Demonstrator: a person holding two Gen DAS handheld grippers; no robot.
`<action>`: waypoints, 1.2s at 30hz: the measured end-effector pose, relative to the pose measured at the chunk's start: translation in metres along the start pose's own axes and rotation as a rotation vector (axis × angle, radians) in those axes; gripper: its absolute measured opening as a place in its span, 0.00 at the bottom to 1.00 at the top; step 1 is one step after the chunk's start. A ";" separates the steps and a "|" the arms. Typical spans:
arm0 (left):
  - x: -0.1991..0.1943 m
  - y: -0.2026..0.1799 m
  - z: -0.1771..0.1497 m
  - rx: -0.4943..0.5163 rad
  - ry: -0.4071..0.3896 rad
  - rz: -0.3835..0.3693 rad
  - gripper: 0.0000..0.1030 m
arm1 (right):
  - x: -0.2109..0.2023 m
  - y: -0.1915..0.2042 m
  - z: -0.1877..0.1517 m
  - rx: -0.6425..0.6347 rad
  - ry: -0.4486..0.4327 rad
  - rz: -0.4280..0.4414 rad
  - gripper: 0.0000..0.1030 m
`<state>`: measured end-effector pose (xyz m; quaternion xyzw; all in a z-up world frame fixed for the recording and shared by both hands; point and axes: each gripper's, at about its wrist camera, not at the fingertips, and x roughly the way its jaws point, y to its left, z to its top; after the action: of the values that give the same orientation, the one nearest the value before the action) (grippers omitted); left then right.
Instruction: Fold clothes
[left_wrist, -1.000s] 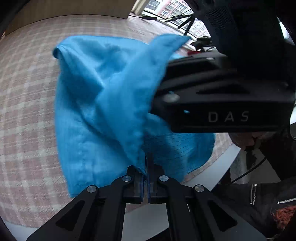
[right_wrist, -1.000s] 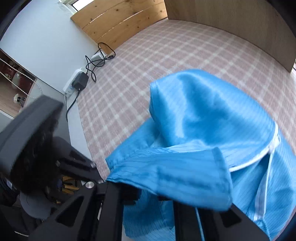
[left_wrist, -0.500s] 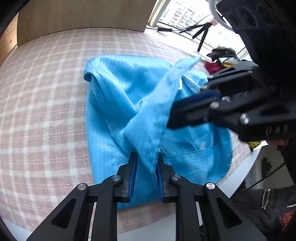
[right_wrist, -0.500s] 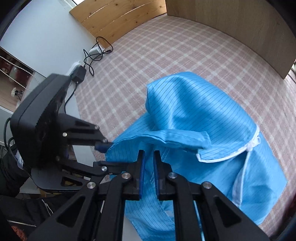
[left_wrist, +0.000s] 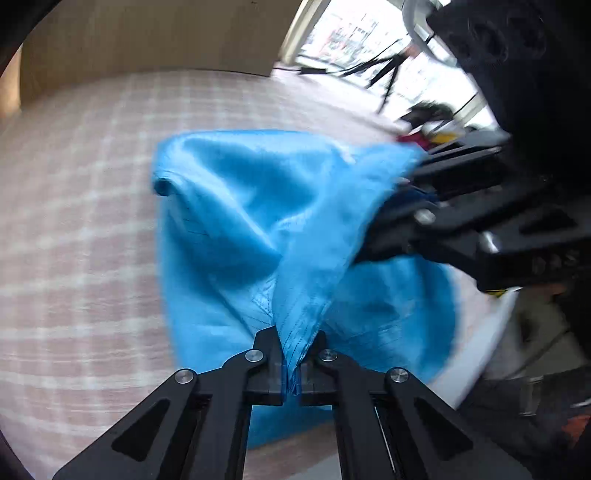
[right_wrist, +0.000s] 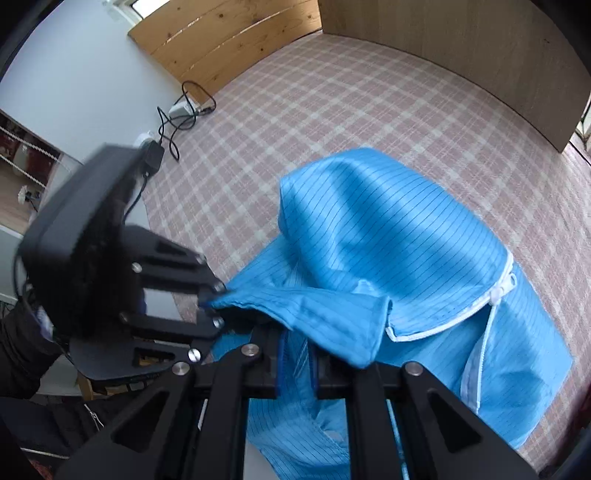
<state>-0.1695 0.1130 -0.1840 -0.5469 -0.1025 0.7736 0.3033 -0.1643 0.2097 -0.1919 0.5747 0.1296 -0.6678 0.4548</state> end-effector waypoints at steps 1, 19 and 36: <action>0.001 0.002 -0.001 -0.025 -0.005 -0.046 0.01 | -0.002 -0.001 0.002 0.007 -0.015 0.002 0.10; 0.002 0.059 -0.016 -0.302 -0.124 -0.333 0.19 | -0.003 -0.048 -0.017 0.230 -0.130 0.018 0.22; -0.011 -0.032 0.030 0.210 0.169 0.295 0.32 | -0.083 -0.027 -0.173 0.507 -0.258 -0.229 0.32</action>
<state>-0.1826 0.1371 -0.1484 -0.5843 0.0860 0.7673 0.2497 -0.0792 0.3833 -0.1803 0.5620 -0.0358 -0.7933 0.2314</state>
